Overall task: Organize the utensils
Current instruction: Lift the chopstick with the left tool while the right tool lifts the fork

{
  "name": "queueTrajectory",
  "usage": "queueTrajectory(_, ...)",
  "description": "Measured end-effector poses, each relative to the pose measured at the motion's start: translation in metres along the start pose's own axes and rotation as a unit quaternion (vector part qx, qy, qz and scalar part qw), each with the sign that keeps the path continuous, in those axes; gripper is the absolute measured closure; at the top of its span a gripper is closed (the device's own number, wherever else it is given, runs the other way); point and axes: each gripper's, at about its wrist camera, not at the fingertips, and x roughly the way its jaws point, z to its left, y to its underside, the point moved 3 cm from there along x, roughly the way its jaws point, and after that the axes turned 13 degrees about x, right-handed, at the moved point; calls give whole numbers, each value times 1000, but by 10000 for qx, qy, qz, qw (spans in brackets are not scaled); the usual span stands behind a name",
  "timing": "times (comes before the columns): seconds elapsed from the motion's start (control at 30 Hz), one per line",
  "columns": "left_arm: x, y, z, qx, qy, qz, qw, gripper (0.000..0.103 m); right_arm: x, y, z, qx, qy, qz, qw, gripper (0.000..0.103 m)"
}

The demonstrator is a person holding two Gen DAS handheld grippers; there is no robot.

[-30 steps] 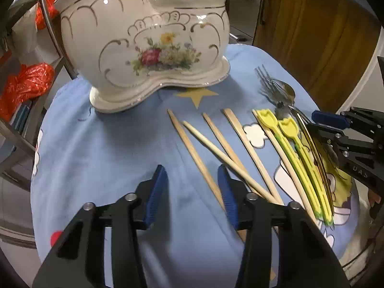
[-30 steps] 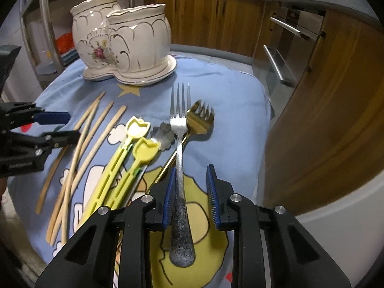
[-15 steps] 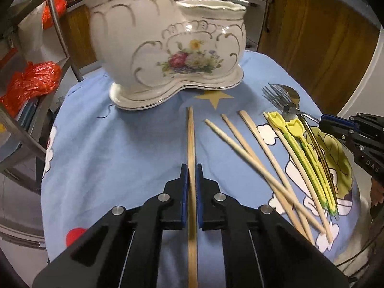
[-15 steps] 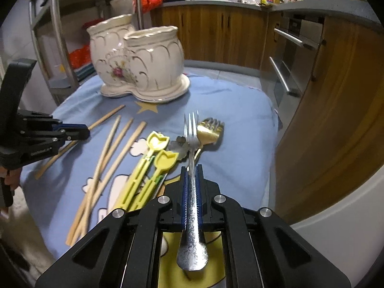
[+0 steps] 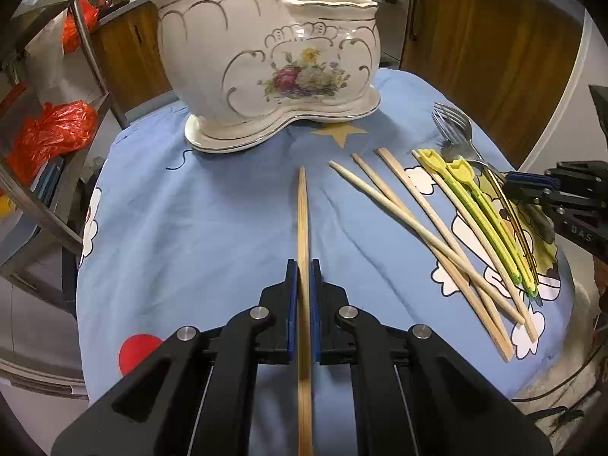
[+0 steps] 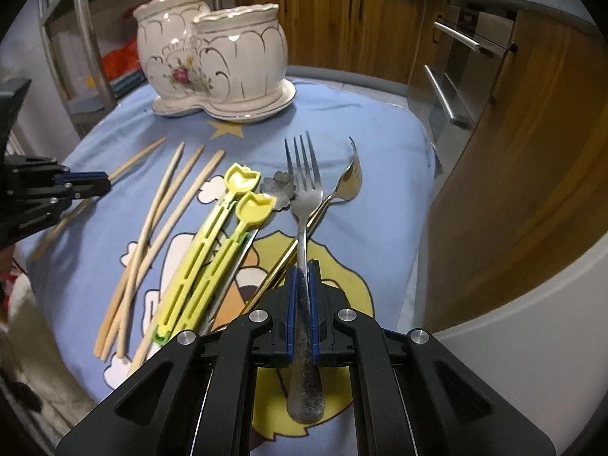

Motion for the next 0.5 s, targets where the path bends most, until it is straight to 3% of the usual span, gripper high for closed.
queueTrajectory(0.33,10,-2,-1,0,13,101,9999,96,11,-12,-8,94,-262,274,9992,93)
queueTrajectory(0.43,12,-5,1,-33,55,146,9999,96,11,-15,-3,-231,116,312,9992,79)
queueTrajectory(0.5,12,-6,3,-30,75,149,9999,96,13,-18,-3,-277,183,351,9988,75)
